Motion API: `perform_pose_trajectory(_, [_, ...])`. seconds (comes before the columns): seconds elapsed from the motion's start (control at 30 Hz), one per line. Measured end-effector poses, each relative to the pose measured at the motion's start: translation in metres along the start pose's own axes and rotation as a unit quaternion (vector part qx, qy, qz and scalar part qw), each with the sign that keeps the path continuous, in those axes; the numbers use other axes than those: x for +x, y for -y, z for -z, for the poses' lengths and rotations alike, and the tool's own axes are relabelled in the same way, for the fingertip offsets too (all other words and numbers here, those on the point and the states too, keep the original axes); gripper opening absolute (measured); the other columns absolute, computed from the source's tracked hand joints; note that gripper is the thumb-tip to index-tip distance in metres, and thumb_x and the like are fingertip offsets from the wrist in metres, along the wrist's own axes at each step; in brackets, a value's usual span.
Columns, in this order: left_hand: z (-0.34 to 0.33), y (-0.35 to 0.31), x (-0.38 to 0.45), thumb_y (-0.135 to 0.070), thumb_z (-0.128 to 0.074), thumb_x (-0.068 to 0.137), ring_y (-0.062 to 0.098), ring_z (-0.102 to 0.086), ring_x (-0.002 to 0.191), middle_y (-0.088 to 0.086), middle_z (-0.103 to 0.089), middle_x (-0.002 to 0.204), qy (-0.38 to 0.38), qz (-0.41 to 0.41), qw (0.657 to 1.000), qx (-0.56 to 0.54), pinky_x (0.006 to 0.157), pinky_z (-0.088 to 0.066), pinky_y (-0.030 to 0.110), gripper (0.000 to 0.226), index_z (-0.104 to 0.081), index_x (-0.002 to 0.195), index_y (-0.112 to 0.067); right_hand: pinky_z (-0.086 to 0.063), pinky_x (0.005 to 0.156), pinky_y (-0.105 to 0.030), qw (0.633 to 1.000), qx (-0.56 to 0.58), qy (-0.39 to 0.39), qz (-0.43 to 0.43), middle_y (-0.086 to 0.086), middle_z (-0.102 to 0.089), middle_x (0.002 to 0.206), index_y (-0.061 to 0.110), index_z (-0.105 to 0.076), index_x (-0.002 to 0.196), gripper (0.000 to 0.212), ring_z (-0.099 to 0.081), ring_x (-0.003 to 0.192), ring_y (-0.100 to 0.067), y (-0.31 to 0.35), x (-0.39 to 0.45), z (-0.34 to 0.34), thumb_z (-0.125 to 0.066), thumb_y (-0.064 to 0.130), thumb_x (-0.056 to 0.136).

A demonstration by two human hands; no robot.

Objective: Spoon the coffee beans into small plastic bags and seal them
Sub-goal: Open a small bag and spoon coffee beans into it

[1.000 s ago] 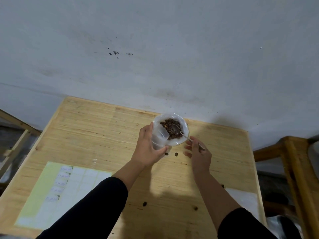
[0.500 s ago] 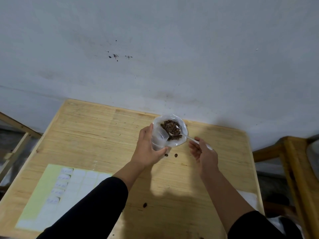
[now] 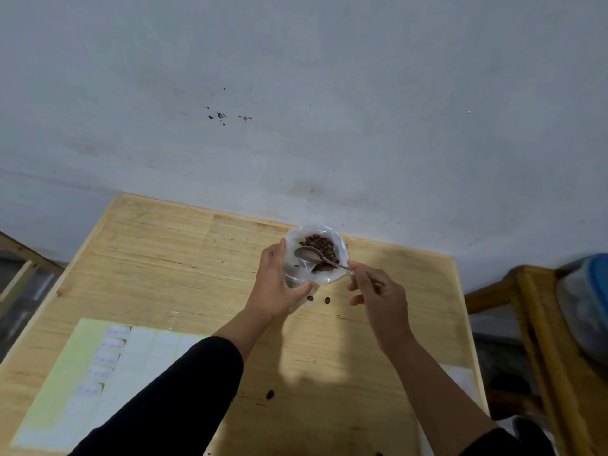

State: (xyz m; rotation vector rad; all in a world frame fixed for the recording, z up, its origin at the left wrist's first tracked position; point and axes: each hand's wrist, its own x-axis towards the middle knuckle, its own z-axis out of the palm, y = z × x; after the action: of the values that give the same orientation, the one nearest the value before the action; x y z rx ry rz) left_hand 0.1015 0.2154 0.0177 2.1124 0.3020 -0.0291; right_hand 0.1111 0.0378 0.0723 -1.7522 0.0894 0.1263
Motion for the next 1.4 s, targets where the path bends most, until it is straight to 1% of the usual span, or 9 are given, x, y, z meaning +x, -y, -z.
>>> perform_pose_trajectory(0.07, [0.001, 0.000, 0.000, -0.037, -0.077, 0.072, -0.004, -0.026, 0.112, 0.002, -0.022, 0.142, -0.003, -0.004, 1.000, 0.000, 0.095, -0.019, 0.000, 0.104, -0.011, 0.149, -0.015, -0.053, 0.054, -0.023, 1.000, -0.014, -0.022, -0.012, -0.006, -0.067, 0.072, 0.013, -0.073, 0.097, 0.016, -0.062, 0.060, -0.009, -0.003, -0.001, 0.001, -0.062, 0.006, 0.087])
perform_pose_trajectory(0.13, [0.001, 0.000, -0.001, -0.038, -0.077, 0.072, -0.002, -0.026, 0.115, 0.002, -0.021, 0.143, -0.006, -0.006, 1.000, -0.001, 0.098, -0.020, 0.006, 0.104, -0.011, 0.149, -0.016, -0.052, 0.054, -0.022, 0.998, -0.015, -0.041, -0.036, -0.006, -0.069, 0.072, 0.010, -0.073, 0.092, 0.015, -0.064, 0.061, -0.009, -0.005, -0.002, 0.005, -0.064, 0.002, 0.083])
perform_pose_trajectory(0.37, [0.002, 0.004, -0.003, -0.037, -0.078, 0.070, -0.002, -0.024, 0.117, 0.004, -0.024, 0.142, -0.028, -0.025, 0.999, -0.006, 0.097, -0.019, 0.006, 0.104, -0.014, 0.149, -0.014, -0.045, 0.062, -0.022, 0.959, 0.145, -0.176, -0.166, -0.004, -0.068, 0.082, 0.013, -0.071, 0.085, 0.009, -0.059, 0.073, -0.011, -0.031, -0.003, 0.023, -0.069, 0.006, 0.079])
perform_pose_trajectory(0.5, [0.001, 0.005, -0.005, -0.035, -0.079, 0.070, 0.000, -0.025, 0.117, 0.006, -0.026, 0.139, -0.043, -0.033, 0.998, 0.011, 0.099, -0.022, 0.010, 0.103, -0.015, 0.148, -0.014, -0.045, 0.065, -0.018, 0.937, 0.134, -0.248, -0.207, 0.001, -0.064, 0.076, 0.006, -0.069, 0.092, 0.014, -0.055, 0.068, -0.008, -0.052, 0.002, 0.031, -0.072, 0.005, 0.078])
perform_pose_trajectory(0.7, [-0.003, 0.008, -0.007, -0.029, -0.081, 0.069, 0.002, -0.029, 0.116, 0.009, -0.030, 0.137, -0.064, -0.034, 0.997, 0.026, 0.098, -0.023, 0.011, 0.102, -0.018, 0.148, -0.012, -0.053, 0.078, -0.029, 0.926, 0.051, -0.277, -0.253, 0.000, -0.071, 0.087, 0.017, -0.072, 0.092, 0.016, -0.064, 0.081, -0.014, -0.080, 0.021, 0.036, -0.073, 0.015, 0.076])
perform_pose_trajectory(0.93, [-0.009, 0.007, -0.010, -0.031, -0.081, 0.069, 0.008, -0.031, 0.122, 0.011, -0.030, 0.139, -0.074, -0.033, 0.996, 0.041, 0.102, -0.024, 0.016, 0.102, -0.019, 0.148, -0.012, -0.040, 0.073, -0.022, 0.944, -0.146, -0.225, -0.190, -0.001, -0.070, 0.084, 0.014, -0.070, 0.090, 0.013, -0.060, 0.076, -0.012, -0.084, 0.024, 0.032, -0.069, 0.020, 0.079])
perform_pose_trajectory(1.17, [-0.010, 0.002, -0.017, -0.032, -0.082, 0.067, 0.001, -0.027, 0.119, 0.009, -0.030, 0.138, -0.093, -0.042, 0.994, 0.033, 0.102, -0.024, 0.012, 0.104, -0.018, 0.148, -0.015, -0.046, 0.075, -0.025, 0.950, -0.162, -0.221, -0.152, -0.002, -0.070, 0.083, 0.013, -0.070, 0.090, 0.013, -0.060, 0.075, -0.013, -0.071, 0.022, 0.023, -0.062, 0.023, 0.086])
perform_pose_trajectory(1.27, [-0.006, -0.002, -0.023, -0.032, -0.083, 0.066, 0.000, -0.026, 0.119, 0.010, -0.032, 0.136, -0.103, -0.066, 0.992, 0.034, 0.096, -0.017, -0.004, 0.106, -0.017, 0.148, -0.014, -0.047, 0.075, -0.022, 0.980, -0.121, -0.128, -0.094, 0.009, -0.068, 0.079, 0.021, -0.072, 0.089, 0.012, -0.060, 0.075, -0.005, -0.041, 0.018, 0.010, -0.063, 0.029, 0.085])
perform_pose_trajectory(1.4, [0.003, -0.012, -0.033, -0.044, -0.079, 0.063, -0.003, -0.027, 0.118, 0.010, -0.035, 0.130, -0.130, -0.114, 0.985, 0.029, 0.098, -0.019, -0.002, 0.109, -0.021, 0.146, -0.003, -0.050, 0.077, -0.014, 0.996, -0.053, 0.053, -0.039, 0.009, -0.072, 0.092, 0.019, -0.072, 0.102, 0.026, -0.066, 0.086, 0.000, 0.001, 0.008, -0.019, -0.069, 0.034, 0.081])
